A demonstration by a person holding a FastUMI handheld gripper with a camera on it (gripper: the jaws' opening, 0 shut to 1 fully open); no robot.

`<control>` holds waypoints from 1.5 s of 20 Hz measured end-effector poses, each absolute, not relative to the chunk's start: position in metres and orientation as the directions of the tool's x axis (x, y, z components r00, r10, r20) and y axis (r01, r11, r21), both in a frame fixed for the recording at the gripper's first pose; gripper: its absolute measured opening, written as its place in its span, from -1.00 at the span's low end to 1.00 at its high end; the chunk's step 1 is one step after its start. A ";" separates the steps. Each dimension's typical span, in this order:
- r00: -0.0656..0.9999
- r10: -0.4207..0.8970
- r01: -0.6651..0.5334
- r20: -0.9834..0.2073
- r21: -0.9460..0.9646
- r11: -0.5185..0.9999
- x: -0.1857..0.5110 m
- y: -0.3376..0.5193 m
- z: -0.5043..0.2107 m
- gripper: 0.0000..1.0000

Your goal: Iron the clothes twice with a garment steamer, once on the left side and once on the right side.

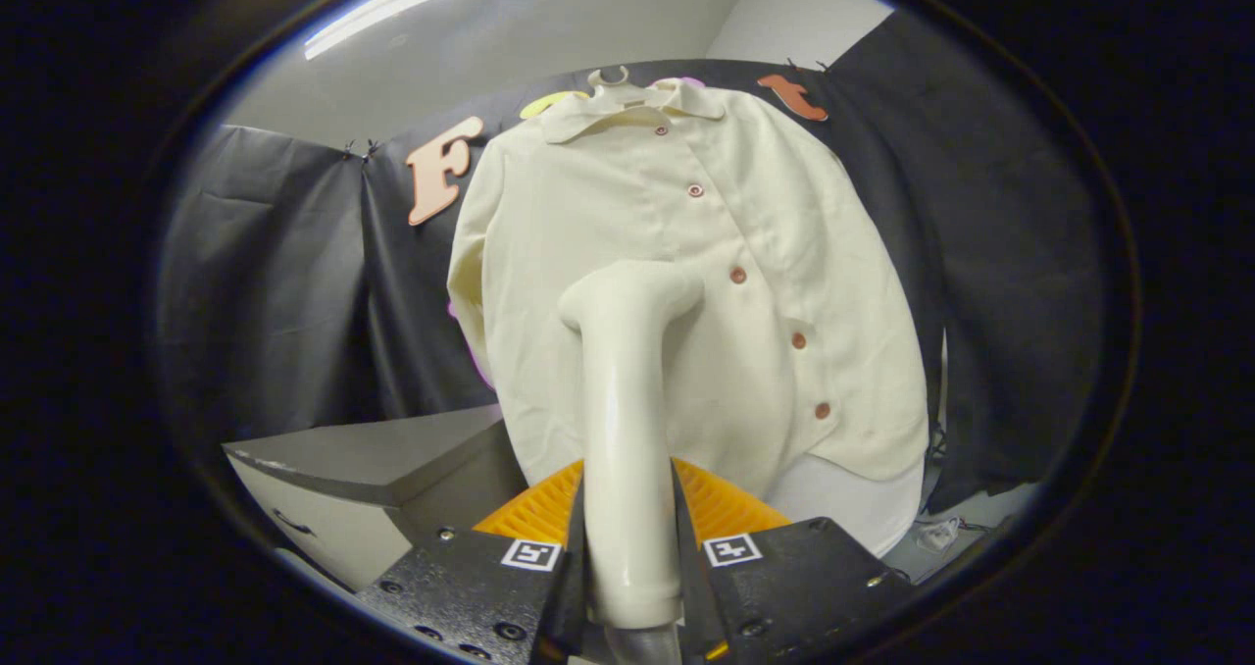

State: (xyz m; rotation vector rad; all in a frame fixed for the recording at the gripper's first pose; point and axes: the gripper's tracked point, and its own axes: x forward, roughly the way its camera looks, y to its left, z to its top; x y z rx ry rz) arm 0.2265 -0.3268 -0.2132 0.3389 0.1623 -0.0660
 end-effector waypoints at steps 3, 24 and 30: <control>0.978 -0.029 0.101 -0.206 0.347 0.932 0.215 -0.330 -0.237 -0.23; 0.924 -0.010 0.185 -0.382 0.424 0.886 0.138 -0.345 -0.351 -0.25; 0.925 -0.011 0.185 -0.381 0.424 0.887 0.110 -0.351 -0.342 -0.25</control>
